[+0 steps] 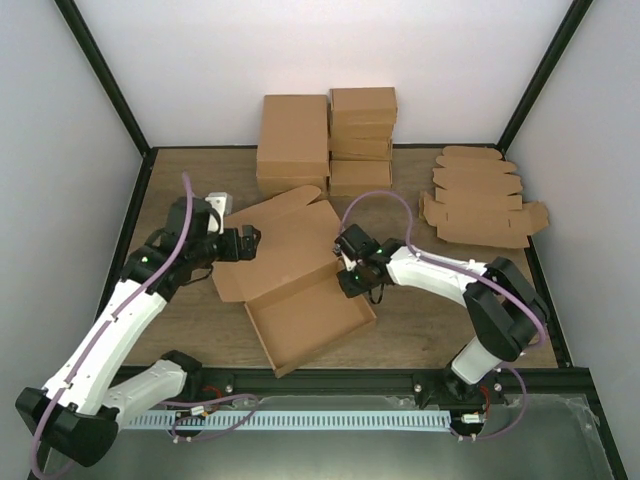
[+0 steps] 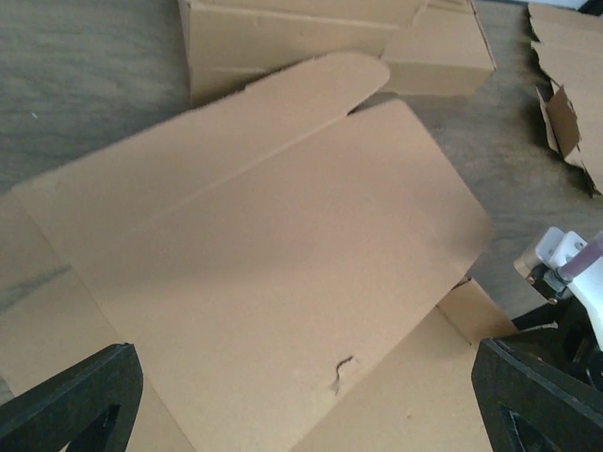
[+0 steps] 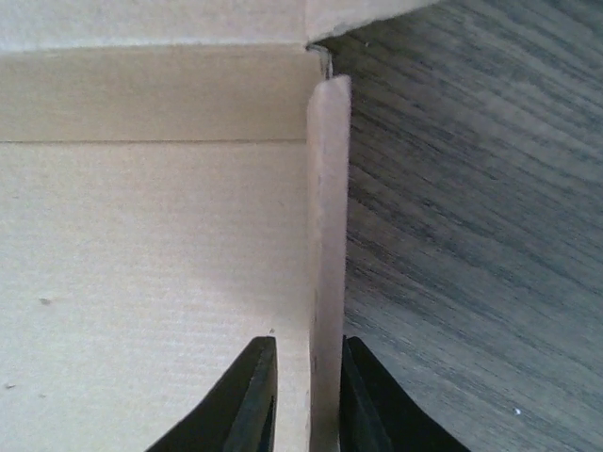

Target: Fold the paper box

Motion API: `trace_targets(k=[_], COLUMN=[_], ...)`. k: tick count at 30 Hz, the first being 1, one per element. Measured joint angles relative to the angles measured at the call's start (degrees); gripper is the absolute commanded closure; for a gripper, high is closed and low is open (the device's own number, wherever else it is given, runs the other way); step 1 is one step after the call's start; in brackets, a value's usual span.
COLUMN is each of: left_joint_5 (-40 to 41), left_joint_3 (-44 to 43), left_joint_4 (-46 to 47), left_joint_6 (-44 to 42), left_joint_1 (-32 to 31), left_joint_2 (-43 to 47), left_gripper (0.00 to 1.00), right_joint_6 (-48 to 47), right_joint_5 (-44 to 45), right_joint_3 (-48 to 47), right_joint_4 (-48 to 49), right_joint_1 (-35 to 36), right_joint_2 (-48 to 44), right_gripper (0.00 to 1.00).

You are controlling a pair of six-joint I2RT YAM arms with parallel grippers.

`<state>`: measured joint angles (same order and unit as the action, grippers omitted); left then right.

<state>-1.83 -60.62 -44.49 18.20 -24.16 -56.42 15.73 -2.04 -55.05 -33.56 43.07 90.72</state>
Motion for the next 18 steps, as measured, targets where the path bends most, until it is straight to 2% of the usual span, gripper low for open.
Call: trace_targets(k=[5, 10, 14, 18], left_joint_5=[-1.7, -2.4, -2.8, -2.8], left_joint_3=[3.1, 3.7, 4.2, 5.6], left_joint_4=[1.2, 2.1, 2.8, 3.3], left_joint_6=[1.0, 1.2, 1.4, 2.4], left_joint_1=[0.0, 0.0, 0.0, 0.0], left_joint_2=[0.6, 1.5, 1.7, 2.3], left_gripper=[0.02, 0.02, 0.02, 0.02], right_joint_6=[0.8, 1.5, 2.1, 3.4], right_joint_5=[3.6, 6.4, 8.2, 9.6], right_joint_3=[0.1, 0.9, 0.9, 0.9], right_joint_4=[-1.0, -1.9, -2.1, -2.3], right_joint_1=[2.2, 2.8, 3.0, 3.6], right_joint_2=[1.4, 1.7, 2.6, 3.4], right_gripper=[0.72, 0.74, 0.89, 0.95])
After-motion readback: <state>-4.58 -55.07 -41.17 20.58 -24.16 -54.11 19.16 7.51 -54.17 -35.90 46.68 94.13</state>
